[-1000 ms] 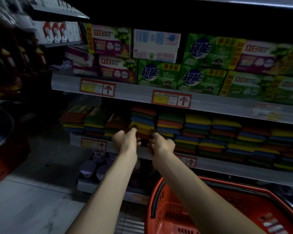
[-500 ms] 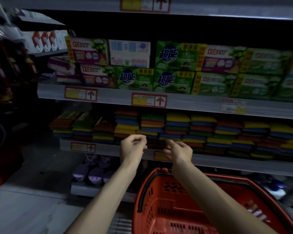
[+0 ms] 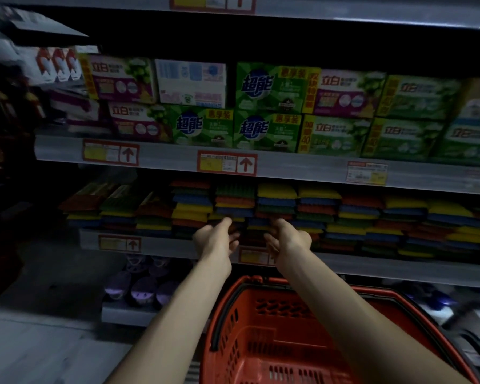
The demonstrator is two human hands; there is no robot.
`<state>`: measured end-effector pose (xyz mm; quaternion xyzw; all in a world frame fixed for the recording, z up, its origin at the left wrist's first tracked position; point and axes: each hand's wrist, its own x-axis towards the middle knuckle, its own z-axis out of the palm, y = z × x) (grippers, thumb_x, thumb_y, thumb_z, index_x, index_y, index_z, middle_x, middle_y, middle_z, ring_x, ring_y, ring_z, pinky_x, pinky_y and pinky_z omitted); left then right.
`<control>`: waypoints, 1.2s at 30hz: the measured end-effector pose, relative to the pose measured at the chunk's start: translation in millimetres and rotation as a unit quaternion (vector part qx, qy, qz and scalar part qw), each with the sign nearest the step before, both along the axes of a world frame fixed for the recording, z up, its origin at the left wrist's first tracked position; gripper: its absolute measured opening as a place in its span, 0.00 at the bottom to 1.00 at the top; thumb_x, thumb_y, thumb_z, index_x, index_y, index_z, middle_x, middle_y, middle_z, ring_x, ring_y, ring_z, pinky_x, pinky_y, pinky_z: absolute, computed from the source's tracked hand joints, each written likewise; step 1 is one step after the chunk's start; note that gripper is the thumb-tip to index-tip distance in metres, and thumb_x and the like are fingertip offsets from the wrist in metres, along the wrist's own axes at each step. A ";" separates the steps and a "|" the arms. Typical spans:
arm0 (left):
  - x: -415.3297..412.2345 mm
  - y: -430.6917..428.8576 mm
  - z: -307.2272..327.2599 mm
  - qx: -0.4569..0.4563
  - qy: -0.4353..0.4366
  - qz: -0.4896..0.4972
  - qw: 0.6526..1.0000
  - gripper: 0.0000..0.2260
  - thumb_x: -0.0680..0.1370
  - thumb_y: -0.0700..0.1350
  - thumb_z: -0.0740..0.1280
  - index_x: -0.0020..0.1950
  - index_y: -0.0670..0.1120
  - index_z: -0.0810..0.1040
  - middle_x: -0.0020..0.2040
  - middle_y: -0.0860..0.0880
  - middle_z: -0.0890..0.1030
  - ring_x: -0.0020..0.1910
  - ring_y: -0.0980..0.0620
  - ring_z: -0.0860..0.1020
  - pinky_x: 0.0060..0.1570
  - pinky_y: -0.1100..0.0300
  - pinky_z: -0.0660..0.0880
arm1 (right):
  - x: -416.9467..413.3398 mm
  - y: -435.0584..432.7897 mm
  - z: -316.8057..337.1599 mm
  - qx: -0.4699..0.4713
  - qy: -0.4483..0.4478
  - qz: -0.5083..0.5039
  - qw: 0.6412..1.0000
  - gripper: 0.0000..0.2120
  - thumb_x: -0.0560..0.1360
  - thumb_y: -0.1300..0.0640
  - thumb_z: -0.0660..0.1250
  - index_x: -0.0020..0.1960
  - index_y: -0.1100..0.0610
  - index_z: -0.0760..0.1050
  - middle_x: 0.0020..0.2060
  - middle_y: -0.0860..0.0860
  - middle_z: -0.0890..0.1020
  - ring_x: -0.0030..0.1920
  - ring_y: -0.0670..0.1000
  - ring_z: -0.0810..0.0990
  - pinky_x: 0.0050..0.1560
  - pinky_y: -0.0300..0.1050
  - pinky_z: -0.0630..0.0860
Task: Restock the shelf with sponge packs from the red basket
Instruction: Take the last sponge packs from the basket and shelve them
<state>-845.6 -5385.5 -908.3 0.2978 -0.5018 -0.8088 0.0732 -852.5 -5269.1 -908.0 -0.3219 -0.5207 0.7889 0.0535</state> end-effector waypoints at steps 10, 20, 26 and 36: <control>-6.1 -2.6 0.0 -0.019 -0.014 0.031 0.999 0.11 0.81 0.38 0.68 0.41 0.45 0.72 0.40 0.45 0.80 0.37 0.51 0.83 0.36 0.56 0.78 | -8.3 2.5 -7.7 0.044 -0.014 -0.026 0.999 0.22 0.78 0.59 0.72 0.68 0.66 0.73 0.35 0.55 0.83 0.37 0.52 0.85 0.33 0.46 0.74; -12.9 -4.7 2.1 0.005 -0.018 0.047 0.999 0.08 0.81 0.38 0.68 0.41 0.43 0.74 0.39 0.45 0.82 0.35 0.52 0.83 0.31 0.60 0.74 | -15.2 4.6 -6.7 0.095 -0.015 0.008 0.995 0.19 0.79 0.59 0.68 0.68 0.65 0.73 0.37 0.57 0.82 0.32 0.52 0.77 0.35 0.48 0.72; -14.1 -3.8 -0.9 -0.001 -0.010 0.054 0.998 0.09 0.81 0.38 0.68 0.41 0.42 0.75 0.39 0.44 0.83 0.34 0.52 0.82 0.29 0.60 0.73 | -13.4 2.7 -5.4 0.115 -0.019 0.028 0.993 0.18 0.80 0.59 0.67 0.67 0.64 0.71 0.44 0.61 0.84 0.31 0.51 0.74 0.26 0.45 0.67; 4.7 13.4 -3.6 -0.063 0.017 0.006 0.998 0.08 0.80 0.39 0.69 0.41 0.43 0.77 0.40 0.44 0.84 0.35 0.50 0.83 0.30 0.60 0.74 | -2.9 22.6 -10.7 0.104 0.010 0.059 0.993 0.07 0.78 0.60 0.70 0.52 0.60 0.73 0.31 0.53 0.79 0.25 0.49 0.73 0.32 0.46 0.71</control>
